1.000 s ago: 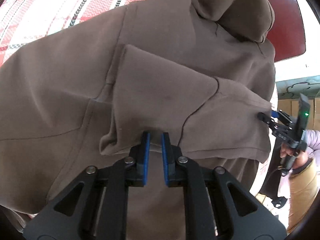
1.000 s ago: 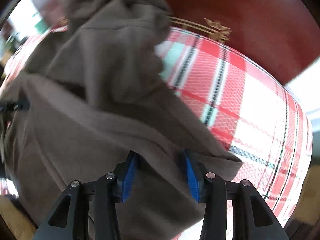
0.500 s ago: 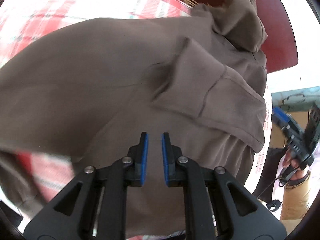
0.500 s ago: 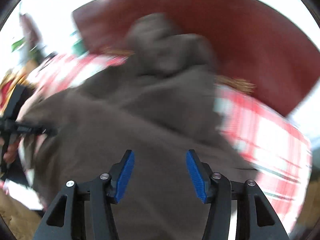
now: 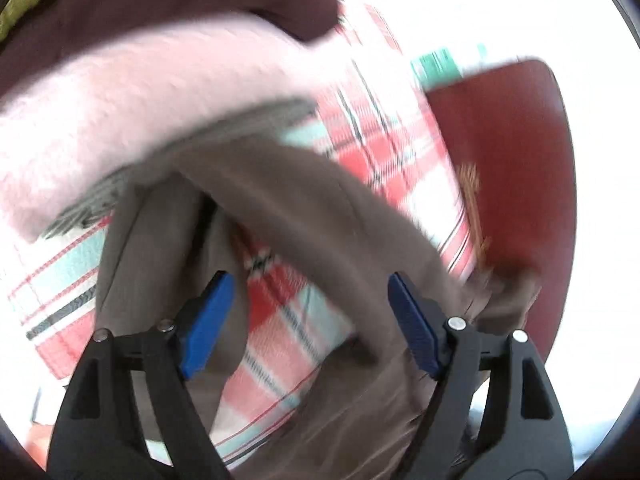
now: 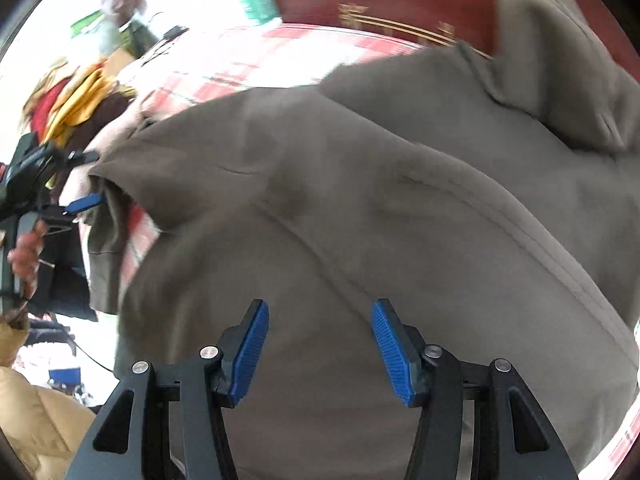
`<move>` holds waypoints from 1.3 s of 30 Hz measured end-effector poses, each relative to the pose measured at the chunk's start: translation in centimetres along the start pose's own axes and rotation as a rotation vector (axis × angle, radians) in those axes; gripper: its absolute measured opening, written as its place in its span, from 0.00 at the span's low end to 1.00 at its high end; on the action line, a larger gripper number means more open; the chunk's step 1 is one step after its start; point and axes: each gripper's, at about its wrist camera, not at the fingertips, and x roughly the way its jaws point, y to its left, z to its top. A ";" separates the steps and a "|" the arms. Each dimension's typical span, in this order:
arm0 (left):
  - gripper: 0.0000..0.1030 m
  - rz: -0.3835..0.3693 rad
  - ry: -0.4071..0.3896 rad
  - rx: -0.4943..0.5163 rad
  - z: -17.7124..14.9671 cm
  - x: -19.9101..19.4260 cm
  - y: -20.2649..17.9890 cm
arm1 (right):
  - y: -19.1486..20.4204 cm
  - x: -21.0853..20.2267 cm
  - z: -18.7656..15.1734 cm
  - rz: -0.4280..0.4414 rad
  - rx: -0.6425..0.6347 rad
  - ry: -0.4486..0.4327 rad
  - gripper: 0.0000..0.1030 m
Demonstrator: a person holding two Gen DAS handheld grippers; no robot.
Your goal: Fold clothes
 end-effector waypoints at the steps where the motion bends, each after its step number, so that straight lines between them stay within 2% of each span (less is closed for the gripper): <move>1: 0.77 -0.005 -0.013 -0.035 0.4 0.2 0.3 | 0.6 0.2 0.5 0.011 -0.009 0.008 0.54; 6: 0.77 0.009 -0.031 -0.184 1.4 2.0 1.7 | 2.5 1.0 1.3 0.028 -0.055 0.029 0.54; 8: 0.68 0.019 -0.032 -0.231 1.5 2.6 2.3 | 3.2 1.7 1.4 0.036 -0.067 0.038 0.54; 10: 0.39 0.031 -0.012 -0.266 1.6 3.0 3.0 | 3.4 1.5 1.3 0.036 -0.078 0.043 0.54; 11: 0.33 0.030 -0.002 -0.265 1.6 3.1 3.2 | 3.7 1.4 1.2 0.042 -0.077 0.045 0.54; 13: 0.12 0.031 0.002 -0.237 1.4 3.1 3.0 | 4.0 1.5 0.8 0.046 -0.071 0.050 0.54; 16: 0.11 0.087 -0.076 -0.020 0.5 1.3 -1.4 | 3.7 1.4 0.2 0.045 -0.054 0.057 0.54; 18: 0.11 0.124 -0.140 0.195 -1.0 -0.2 -5.9 | 3.4 1.3 -0.2 0.048 -0.034 0.059 0.54; 21: 0.11 0.118 -0.182 0.504 -4.7 -1.0 -12.3 | 2.3 0.7 -0.6 0.055 0.012 0.041 0.54; 23: 0.11 0.116 -0.186 0.686 -7.7 -0.3 -15.6 | 1.2 0.3 -1.0 0.062 0.059 0.027 0.54; 26: 0.11 0.120 -0.110 0.884 -12.0 3.3 -19.1 | -0.6 -0.5 -1.7 0.059 0.125 0.007 0.54; 30: 0.11 0.156 0.045 1.029 -17.6 8.0 -19.9 | -2.7 -1.7 -2.8 0.048 0.199 -0.015 0.54; 33: 0.12 0.211 0.151 1.073 -20.1 10.9 -18.9 | -3.8 -2.2 -3.6 0.025 0.230 -0.018 0.54; 36: 0.13 0.223 0.226 1.052 -20.6 11.2 -17.6 | -4.4 -2.5 -3.9 0.017 0.246 -0.017 0.54; 39: 0.17 0.133 0.242 0.998 -19.4 7.4 -16.7 | -3.8 -2.5 -3.7 0.026 0.223 -0.018 0.54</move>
